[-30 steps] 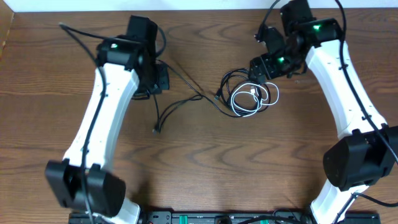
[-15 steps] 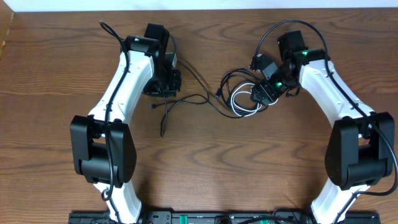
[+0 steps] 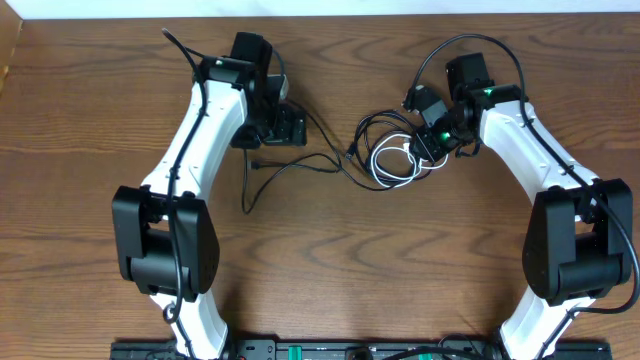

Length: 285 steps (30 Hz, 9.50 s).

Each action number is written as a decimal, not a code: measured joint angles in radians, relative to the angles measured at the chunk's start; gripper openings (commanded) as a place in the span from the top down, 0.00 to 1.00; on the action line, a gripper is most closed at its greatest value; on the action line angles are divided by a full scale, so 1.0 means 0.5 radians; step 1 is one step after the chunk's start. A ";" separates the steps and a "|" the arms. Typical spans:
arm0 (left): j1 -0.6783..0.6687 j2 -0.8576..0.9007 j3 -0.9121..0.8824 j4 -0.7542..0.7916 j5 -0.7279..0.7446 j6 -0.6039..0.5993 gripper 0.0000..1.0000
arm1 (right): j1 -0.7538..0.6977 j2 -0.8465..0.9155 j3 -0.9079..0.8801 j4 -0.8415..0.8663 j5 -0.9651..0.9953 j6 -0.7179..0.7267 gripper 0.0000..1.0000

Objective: Untangle cables

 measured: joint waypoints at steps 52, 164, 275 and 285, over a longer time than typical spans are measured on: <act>0.002 -0.436 0.291 0.220 0.291 -0.014 0.01 | 0.000 -0.724 1.340 -0.454 -0.294 0.886 0.99; -0.034 -0.561 0.163 0.193 0.064 0.053 0.11 | -1.293 0.443 1.965 0.552 0.912 0.793 0.99; -0.034 -0.561 0.163 0.220 0.274 -0.018 0.11 | 0.255 0.078 1.928 -0.636 -0.229 0.797 0.99; -0.036 -0.558 0.163 0.270 0.474 -0.092 0.11 | 0.247 0.078 1.975 -0.117 -0.145 1.411 0.99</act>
